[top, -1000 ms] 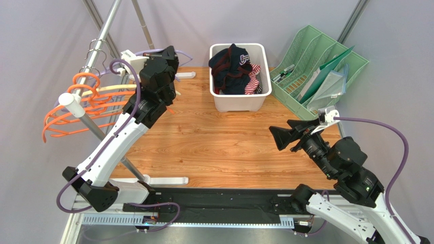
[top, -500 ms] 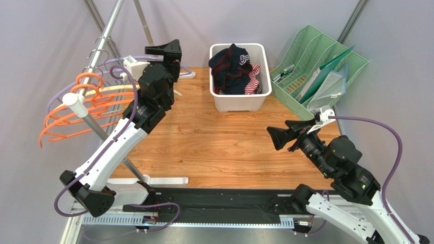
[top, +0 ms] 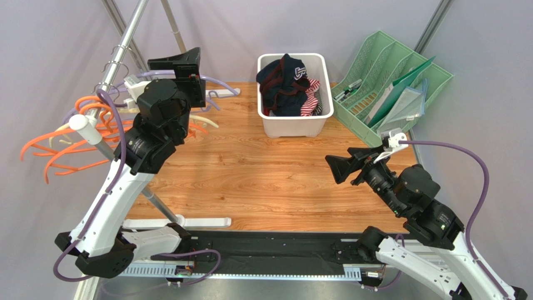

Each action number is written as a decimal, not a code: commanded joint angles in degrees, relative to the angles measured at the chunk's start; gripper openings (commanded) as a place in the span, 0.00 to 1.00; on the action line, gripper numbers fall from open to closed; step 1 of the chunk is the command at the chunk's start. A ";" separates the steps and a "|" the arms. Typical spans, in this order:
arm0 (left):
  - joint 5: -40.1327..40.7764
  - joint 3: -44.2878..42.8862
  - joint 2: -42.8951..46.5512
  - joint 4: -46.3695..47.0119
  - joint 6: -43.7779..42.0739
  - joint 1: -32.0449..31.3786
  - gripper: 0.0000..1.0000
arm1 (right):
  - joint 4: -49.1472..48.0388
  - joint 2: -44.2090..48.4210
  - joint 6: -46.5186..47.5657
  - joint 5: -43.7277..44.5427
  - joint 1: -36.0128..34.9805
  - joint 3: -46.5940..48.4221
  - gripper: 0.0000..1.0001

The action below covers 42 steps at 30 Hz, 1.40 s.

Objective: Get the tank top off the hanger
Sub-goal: Place the hanger at the clothesline, then reset both arms

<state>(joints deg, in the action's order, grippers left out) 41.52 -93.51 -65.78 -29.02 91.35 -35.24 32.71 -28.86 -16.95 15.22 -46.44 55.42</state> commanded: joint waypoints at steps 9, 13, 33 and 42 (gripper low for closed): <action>-7.58 0.18 2.06 -1.22 2.25 0.09 0.99 | -2.83 -0.49 -0.98 -0.55 -0.06 0.13 0.85; -11.19 -0.35 1.44 -1.13 2.52 -0.35 0.99 | -2.74 -0.49 -1.24 -0.81 -0.06 0.22 0.85; -18.30 2.64 1.62 6.59 -6.52 -1.85 0.99 | -3.44 -1.11 -1.68 -0.63 -0.06 -0.66 0.86; -30.98 -2.57 -6.21 6.87 -13.84 -2.55 0.99 | -3.53 -1.90 -2.21 -1.42 -0.06 -0.75 0.86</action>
<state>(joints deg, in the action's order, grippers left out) 16.62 -95.57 -71.22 -21.91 79.42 -36.84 32.23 -30.24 -18.35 14.44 -46.44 55.09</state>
